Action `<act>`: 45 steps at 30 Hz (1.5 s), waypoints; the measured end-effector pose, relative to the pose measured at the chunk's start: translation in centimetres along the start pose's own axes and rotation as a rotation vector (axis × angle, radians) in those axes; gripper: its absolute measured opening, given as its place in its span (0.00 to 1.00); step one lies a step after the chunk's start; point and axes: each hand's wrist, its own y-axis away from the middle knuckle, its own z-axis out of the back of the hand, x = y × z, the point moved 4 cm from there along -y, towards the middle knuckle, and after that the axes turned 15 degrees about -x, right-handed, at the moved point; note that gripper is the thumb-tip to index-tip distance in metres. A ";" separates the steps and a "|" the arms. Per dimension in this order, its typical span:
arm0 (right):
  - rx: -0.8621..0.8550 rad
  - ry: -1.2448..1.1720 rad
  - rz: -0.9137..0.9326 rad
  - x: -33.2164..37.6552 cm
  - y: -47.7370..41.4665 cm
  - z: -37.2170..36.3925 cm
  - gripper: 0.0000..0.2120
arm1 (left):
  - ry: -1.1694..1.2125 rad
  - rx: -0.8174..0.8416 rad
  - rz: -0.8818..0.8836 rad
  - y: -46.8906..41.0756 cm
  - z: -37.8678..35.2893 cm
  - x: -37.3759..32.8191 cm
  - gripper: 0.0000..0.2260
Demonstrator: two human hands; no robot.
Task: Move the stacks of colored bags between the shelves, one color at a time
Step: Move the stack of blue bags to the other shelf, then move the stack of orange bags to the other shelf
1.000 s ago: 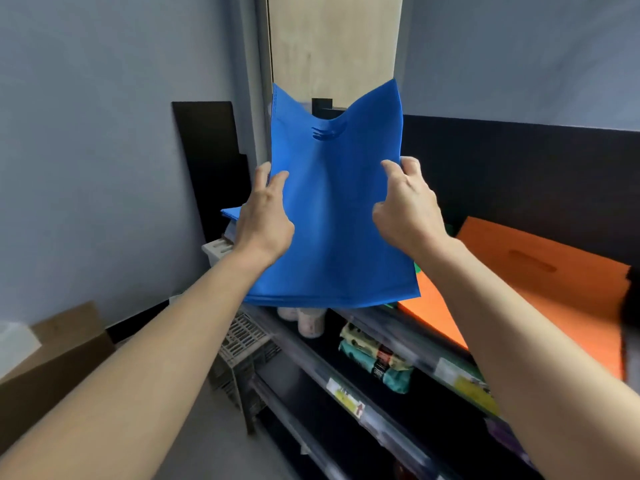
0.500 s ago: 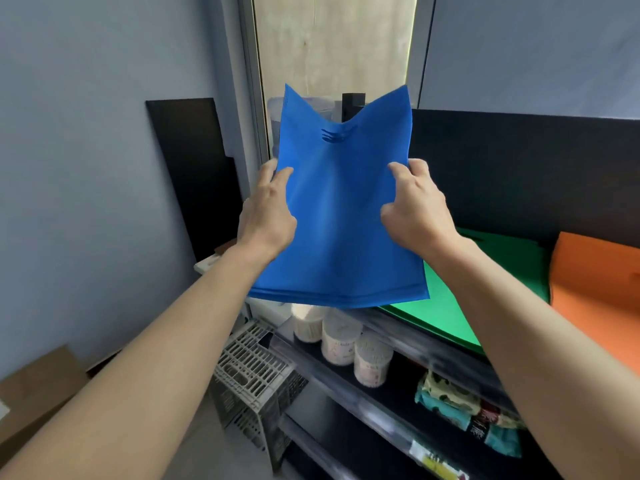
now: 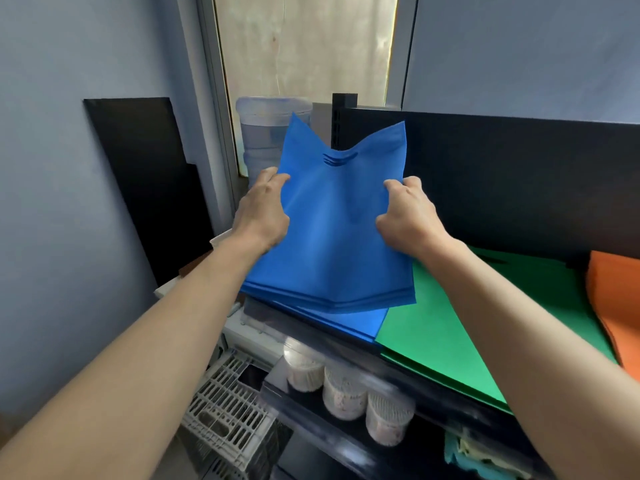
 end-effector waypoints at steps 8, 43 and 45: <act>0.099 0.195 -0.177 0.6 -1.1 -4.7 0.20 | 0.079 0.246 -0.109 -3.0 -5.6 3.4 0.27; -0.558 0.871 -0.294 -8.5 21.5 24.6 0.17 | 0.999 0.095 -0.985 17.4 5.0 -33.5 0.16; -0.581 0.942 -0.350 -10.6 25.0 28.8 0.17 | 1.066 0.094 -1.043 21.0 6.6 -38.0 0.17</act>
